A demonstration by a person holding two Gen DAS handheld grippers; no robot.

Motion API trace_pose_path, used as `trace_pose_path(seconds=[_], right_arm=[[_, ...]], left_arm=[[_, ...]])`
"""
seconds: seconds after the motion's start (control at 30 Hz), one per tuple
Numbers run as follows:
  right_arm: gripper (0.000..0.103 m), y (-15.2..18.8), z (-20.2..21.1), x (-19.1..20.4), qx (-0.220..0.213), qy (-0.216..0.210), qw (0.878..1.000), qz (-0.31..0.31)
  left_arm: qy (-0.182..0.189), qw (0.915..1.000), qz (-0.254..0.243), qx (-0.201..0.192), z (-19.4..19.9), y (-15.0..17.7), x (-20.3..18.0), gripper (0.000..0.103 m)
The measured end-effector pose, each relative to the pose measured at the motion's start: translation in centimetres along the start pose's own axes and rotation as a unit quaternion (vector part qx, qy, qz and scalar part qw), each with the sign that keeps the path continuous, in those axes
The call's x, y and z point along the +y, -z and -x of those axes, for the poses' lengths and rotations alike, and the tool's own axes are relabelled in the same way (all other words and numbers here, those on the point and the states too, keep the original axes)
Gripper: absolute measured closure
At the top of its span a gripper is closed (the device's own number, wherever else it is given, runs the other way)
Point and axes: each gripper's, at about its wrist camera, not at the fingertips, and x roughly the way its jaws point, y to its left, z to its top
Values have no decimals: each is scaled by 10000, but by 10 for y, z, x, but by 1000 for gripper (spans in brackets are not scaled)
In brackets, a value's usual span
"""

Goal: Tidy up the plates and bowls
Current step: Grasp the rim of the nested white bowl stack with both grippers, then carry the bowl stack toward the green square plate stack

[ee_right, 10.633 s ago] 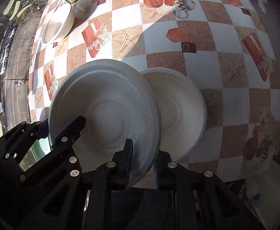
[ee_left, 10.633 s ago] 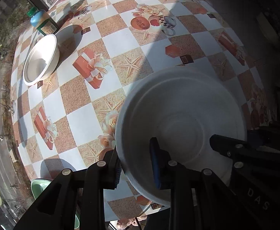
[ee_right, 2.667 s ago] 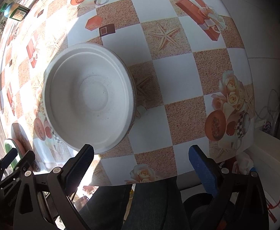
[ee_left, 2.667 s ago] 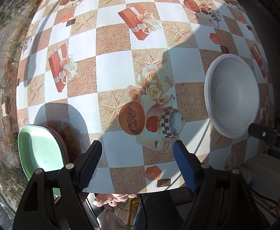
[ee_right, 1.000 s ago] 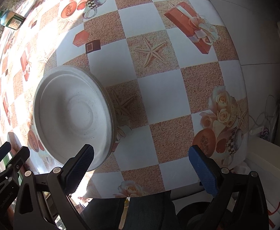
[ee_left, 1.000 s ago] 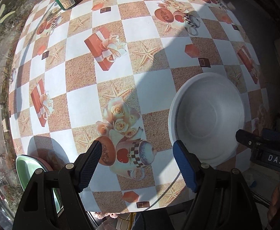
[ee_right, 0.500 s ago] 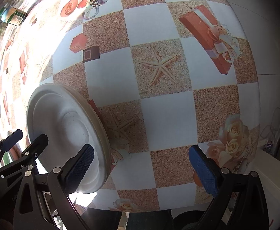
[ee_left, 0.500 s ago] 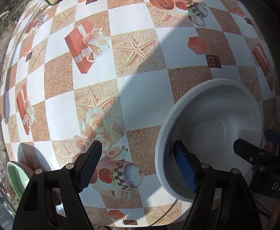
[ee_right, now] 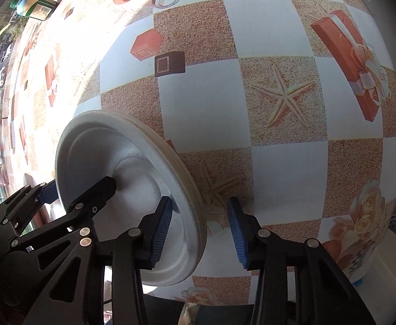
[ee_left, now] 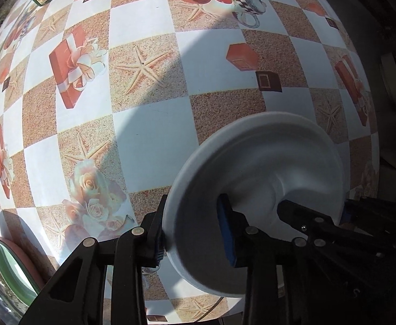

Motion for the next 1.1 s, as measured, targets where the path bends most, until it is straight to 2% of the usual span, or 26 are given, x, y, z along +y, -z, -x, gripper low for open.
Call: trace_pose_path(seconds=[0.03,0.23,0.4,0.53,0.83,1.0,1.1], right_arm=[[75,0,-2,3,65,-97,9999,1],[75,3,-6,8,144,-81,9999,-52],[75,12,-17,29,213,-46,9998,1],[75,2,-24,42,302,-38,9994,141],[74,10,-36,73,267,103,9987,417],[74,12,-39,72,299,43,9991,311],[74,8,-33,68,298,40,9990,318]], left_arm=[[-2,10000,-25,-16,0,0,-2,66],[12,10000,49,-7,-1,17,10,66],[8,9999,163,46,0,38,33,66],[35,9995,311,38,0,49,44,66],[-100,9992,362,-109,10,55,50,64],[-89,9989,446,-125,11,53,54,58],[-80,9993,372,-13,7,54,59,60]])
